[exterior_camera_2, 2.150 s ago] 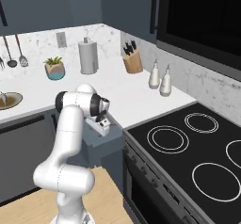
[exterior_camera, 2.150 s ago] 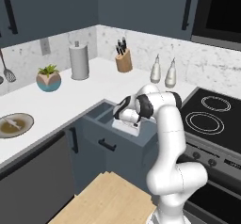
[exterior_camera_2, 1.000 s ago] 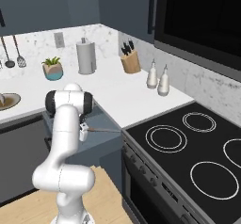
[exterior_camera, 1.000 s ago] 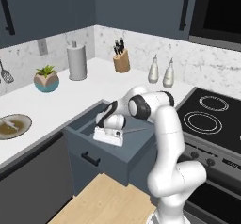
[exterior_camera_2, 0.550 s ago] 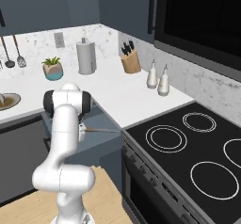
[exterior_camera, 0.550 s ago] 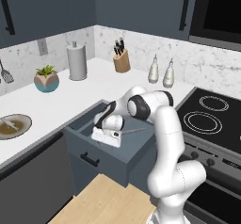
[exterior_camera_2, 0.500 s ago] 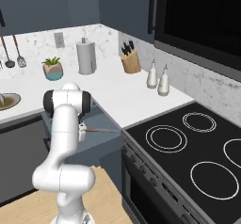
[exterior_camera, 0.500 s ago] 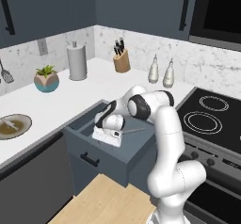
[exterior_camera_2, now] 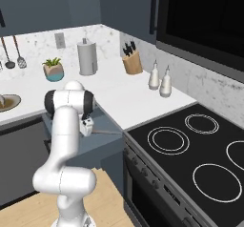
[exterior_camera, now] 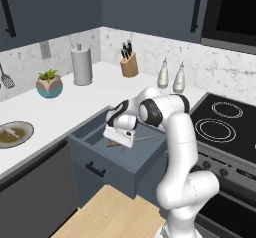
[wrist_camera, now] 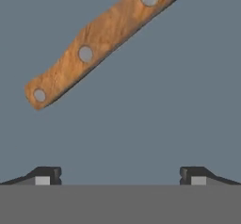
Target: Pick up the knife from the drawer and place it on the cutting board. Then place the meat from the plate to the cutting board.
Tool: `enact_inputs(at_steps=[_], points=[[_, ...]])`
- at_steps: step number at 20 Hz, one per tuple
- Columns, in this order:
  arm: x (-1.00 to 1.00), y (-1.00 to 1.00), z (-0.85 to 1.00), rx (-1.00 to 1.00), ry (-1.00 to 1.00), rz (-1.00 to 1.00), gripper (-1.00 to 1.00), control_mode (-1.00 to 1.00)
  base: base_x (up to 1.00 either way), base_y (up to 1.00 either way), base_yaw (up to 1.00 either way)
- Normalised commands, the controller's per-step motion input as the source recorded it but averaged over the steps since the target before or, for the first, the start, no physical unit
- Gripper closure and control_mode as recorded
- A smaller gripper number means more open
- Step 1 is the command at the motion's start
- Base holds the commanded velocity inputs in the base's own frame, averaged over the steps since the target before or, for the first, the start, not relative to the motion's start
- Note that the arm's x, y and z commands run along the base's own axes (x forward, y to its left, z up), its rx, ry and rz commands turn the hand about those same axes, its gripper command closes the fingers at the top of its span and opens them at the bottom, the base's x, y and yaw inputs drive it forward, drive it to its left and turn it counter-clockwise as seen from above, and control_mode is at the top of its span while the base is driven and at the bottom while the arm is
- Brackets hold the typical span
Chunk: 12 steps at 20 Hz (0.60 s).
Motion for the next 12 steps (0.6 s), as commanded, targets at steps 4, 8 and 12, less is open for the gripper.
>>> enact_inputs(at_steps=[4, 8, 12], points=[[0.53, 0.0, 0.03, -0.1, 0.0, -0.05, -1.0, -1.0, 0.0, 0.0, 0.0], [0.72, 0.0, -0.11, -0.01, 0.0, -0.08, -1.0, -1.0, 0.0, 0.0, 0.0], [0.58, 0.0, -0.16, 0.0, -0.01, -0.15, -1.0, -1.0, 0.0, 0.0, 0.0]])
